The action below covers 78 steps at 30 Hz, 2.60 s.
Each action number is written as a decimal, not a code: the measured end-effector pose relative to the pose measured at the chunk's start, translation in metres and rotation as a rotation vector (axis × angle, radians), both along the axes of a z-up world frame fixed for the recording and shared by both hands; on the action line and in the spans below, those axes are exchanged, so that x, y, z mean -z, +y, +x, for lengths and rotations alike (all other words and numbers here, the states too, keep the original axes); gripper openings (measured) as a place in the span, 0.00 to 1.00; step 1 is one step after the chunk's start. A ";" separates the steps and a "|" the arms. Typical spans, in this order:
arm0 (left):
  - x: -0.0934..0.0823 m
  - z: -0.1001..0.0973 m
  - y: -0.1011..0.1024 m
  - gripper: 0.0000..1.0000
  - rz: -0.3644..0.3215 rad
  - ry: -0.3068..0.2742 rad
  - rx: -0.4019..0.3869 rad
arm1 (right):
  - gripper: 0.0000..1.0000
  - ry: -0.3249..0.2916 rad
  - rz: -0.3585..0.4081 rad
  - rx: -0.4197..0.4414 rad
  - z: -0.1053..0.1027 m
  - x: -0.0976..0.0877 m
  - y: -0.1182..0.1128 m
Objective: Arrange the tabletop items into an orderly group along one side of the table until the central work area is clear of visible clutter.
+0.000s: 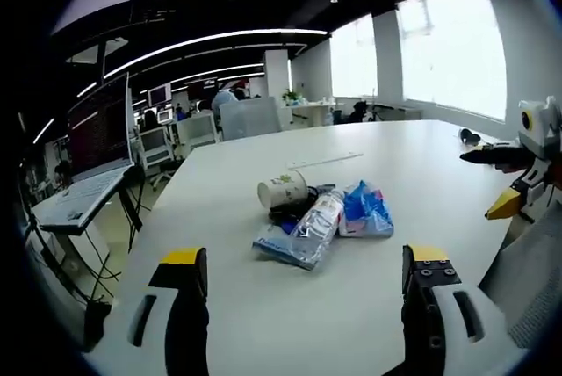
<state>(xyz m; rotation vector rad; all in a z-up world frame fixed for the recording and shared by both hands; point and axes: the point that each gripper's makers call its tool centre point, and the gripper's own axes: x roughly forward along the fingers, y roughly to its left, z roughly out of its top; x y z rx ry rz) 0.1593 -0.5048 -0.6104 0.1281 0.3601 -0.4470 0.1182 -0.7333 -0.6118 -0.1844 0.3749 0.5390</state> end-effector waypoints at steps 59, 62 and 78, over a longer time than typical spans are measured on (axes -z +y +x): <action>0.000 -0.001 -0.009 0.92 -0.010 0.005 0.021 | 1.00 0.058 -0.013 0.031 -0.014 0.020 -0.011; 0.002 -0.001 -0.008 0.92 -0.010 0.011 0.015 | 1.00 0.060 -0.010 0.032 -0.014 0.022 -0.012; 0.004 0.000 -0.008 0.92 -0.013 0.031 -0.012 | 1.00 0.072 0.036 0.056 -0.012 0.028 -0.021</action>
